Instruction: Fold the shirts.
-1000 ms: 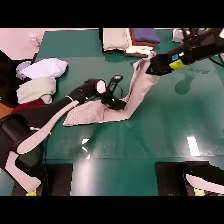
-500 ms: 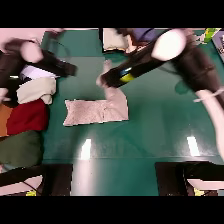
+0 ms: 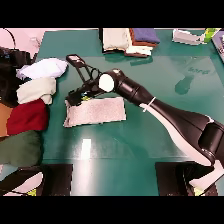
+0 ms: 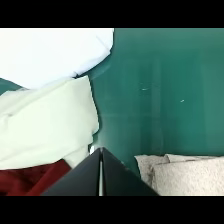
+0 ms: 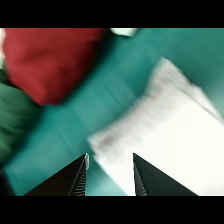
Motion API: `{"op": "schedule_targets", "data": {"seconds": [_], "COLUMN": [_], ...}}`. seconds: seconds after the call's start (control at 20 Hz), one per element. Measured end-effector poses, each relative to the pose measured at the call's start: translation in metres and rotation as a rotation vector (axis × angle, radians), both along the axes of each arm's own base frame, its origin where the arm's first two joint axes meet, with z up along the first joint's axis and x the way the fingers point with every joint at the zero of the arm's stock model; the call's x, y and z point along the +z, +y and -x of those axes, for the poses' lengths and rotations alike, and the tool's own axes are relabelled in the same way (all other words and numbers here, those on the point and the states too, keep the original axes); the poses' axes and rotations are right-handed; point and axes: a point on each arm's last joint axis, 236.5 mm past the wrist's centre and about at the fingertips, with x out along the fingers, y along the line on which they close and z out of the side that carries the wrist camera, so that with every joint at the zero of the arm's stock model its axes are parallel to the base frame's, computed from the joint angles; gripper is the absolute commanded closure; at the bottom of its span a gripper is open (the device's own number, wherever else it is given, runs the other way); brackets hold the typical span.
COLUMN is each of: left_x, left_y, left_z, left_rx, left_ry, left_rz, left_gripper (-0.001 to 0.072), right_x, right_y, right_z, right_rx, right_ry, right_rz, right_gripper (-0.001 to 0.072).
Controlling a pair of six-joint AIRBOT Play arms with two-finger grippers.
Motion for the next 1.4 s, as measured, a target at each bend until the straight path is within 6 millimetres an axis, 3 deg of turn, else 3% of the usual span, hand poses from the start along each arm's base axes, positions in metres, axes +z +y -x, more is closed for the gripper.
{"op": "schedule_targets", "data": {"seconds": [0.15, 0.2, 0.25, 0.35, 0.5, 0.65, 0.85, 0.9, 0.95, 1.05, 1.1, 1.25, 1.4], "left_x": [-0.005, -0.01, -0.014, -0.026, -0.044, -0.057, -0.065, -0.066, -0.066, -0.068, -0.068, -0.07, -0.071], "left_y": [-0.02, -0.031, -0.042, -0.069, -0.102, -0.126, -0.137, -0.138, -0.139, -0.14, -0.14, -0.14, -0.145], "left_z": [0.005, 0.006, 0.007, 0.009, 0.012, 0.014, 0.017, 0.018, 0.018, 0.02, 0.02, 0.023, 0.026], "left_rx": [-0.051, -0.079, -0.106, -0.174, -0.254, -0.309, -0.337, -0.339, -0.343, -0.345, -0.345, -0.342, -0.348], "left_ry": [0.02, 0.029, 0.037, 0.054, 0.084, 0.109, 0.127, 0.13, 0.132, 0.14, 0.142, 0.156, 0.164], "left_rz": [0.017, 0.022, 0.022, 0.025, 0.022, 0.016, 0.014, 0.013, 0.013, 0.011, 0.011, 0.015, 0.026], "left_gripper": [0.0683, 0.0683, 0.0682, 0.0683, 0.0683, 0.0682, 0.0682, 0.0682, 0.0682, 0.0683, 0.0683, 0.0684, 0.0684], "right_x": [-0.024, -0.034, -0.045, -0.066, -0.093, -0.121, -0.153, -0.155, -0.157, -0.163, -0.164, -0.158, -0.131], "right_y": [-0.075, -0.103, -0.135, -0.19, -0.235, -0.24, -0.211, -0.2, -0.189, -0.173, -0.168, -0.166, -0.196], "right_z": [-0.026, -0.03, -0.033, -0.032, -0.02, -0.013, -0.01, -0.011, -0.013, -0.02, -0.024, -0.04, -0.065], "right_rx": [-0.097, -0.135, -0.176, -0.252, -0.336, -0.385, -0.398, -0.394, -0.389, -0.373, -0.363, -0.349, -0.394], "right_ry": [0.051, 0.084, 0.124, 0.215, 0.353, 0.463, 0.559, 0.569, 0.575, 0.559, 0.539, 0.453, 0.364], "right_rz": [0.147, 0.2, 0.258, 0.343, 0.395, 0.388, 0.33, 0.31, 0.294, 0.287, 0.294, 0.321, 0.336], "right_gripper": [0.0368, 0.0276, 0.0115, 0.0114, 0.0117, 0.0118, 0.0136, 0.0186, 0.0285, 0.0662, 0.0699, 0.07, 0.07]}}
